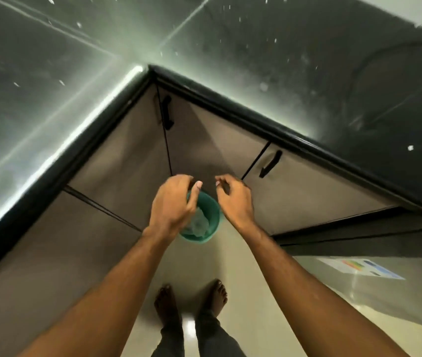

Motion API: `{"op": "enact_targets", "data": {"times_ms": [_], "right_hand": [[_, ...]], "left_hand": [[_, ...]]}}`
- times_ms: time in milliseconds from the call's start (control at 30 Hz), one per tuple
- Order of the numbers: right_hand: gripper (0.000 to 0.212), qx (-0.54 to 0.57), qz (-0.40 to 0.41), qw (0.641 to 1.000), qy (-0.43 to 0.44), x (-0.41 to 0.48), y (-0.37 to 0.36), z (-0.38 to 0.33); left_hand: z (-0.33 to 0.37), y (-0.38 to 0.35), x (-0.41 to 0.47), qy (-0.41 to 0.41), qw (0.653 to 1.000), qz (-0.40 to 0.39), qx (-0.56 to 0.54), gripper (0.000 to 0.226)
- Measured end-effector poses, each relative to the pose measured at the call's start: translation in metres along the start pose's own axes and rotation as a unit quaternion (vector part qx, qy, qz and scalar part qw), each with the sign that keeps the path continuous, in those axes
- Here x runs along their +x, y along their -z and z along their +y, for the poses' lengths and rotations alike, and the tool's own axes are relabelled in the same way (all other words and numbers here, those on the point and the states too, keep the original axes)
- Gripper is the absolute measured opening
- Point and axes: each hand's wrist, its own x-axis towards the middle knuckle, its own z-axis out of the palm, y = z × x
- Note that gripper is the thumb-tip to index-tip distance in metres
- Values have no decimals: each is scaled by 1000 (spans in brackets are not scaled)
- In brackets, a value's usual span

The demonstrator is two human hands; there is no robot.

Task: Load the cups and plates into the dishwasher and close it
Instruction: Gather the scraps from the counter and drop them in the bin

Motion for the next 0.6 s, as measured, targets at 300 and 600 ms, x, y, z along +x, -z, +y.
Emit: {"op": "enact_targets", "data": {"times_ms": [300,600], "right_hand": [[15,-5,69,989,133,20,60,-112],[20,-2,115,982,153,65,95,-215]], "left_hand": [[60,111,33,-102,985,142,6,30],[74,214,88,-87,980,174,30,29]]}}
